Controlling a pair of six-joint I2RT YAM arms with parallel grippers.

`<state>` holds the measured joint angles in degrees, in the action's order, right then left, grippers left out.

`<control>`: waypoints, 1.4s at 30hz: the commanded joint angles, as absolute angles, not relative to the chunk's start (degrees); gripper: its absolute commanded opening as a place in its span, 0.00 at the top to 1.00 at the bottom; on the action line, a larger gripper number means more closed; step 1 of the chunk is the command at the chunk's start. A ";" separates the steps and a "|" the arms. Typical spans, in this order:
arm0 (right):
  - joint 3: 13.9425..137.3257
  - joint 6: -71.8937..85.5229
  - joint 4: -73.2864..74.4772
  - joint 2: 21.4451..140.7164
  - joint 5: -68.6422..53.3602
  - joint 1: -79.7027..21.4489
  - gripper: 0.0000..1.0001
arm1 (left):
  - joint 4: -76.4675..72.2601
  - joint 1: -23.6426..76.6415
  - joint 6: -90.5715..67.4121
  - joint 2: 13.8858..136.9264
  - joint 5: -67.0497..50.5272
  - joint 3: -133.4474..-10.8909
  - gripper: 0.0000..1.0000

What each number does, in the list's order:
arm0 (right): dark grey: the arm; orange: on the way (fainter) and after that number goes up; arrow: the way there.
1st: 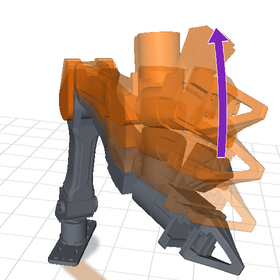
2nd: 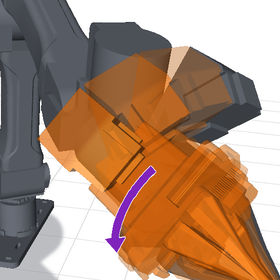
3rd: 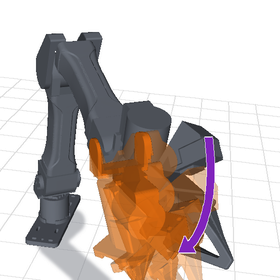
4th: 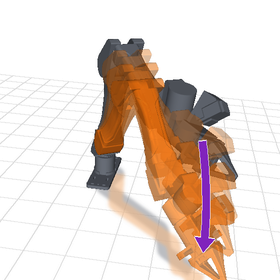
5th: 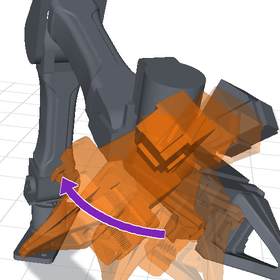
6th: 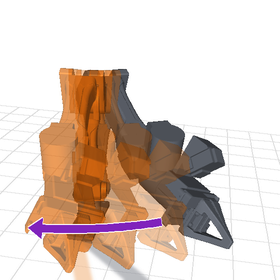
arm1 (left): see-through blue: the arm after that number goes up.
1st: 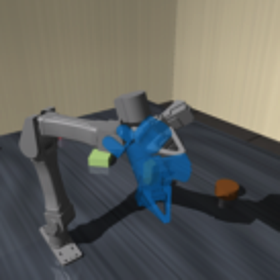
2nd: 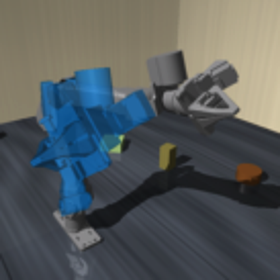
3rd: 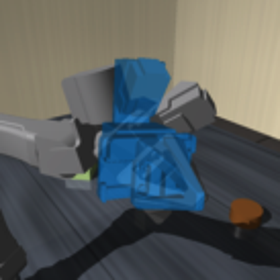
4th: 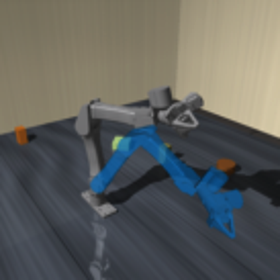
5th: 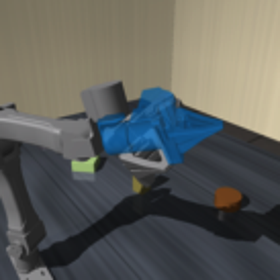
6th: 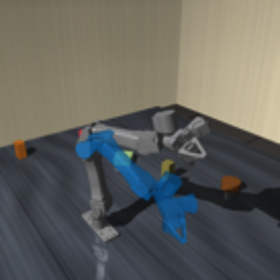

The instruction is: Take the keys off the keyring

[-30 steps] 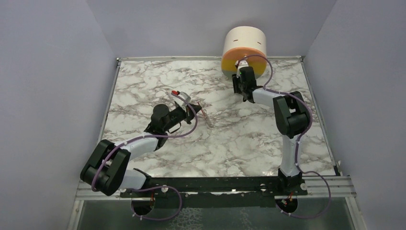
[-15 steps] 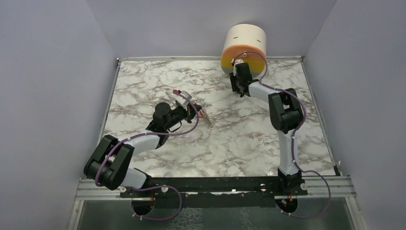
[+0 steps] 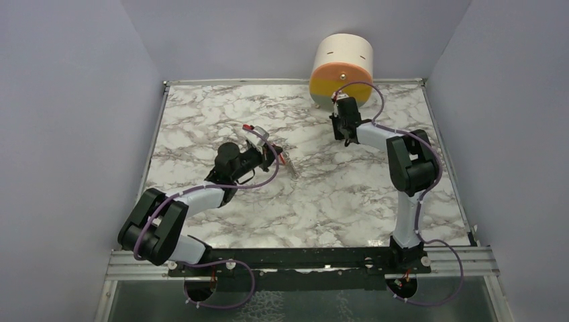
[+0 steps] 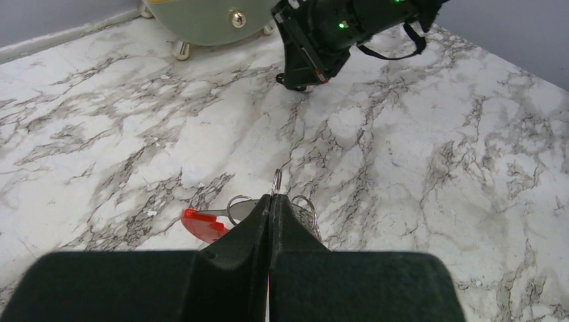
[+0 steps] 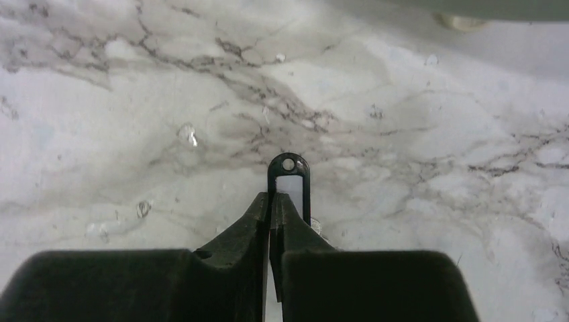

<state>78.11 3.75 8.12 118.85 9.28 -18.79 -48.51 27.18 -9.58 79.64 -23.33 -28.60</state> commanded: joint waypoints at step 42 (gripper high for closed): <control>61.79 3.19 -0.41 91.53 2.92 -29.00 0.47 | -61.26 22.94 -19.39 112.46 -28.05 -43.64 0.52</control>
<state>62.70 4.10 4.82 95.81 2.39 -29.08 -59.48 23.18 -17.72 114.91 -24.21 -42.33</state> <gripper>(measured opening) 0.507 0.294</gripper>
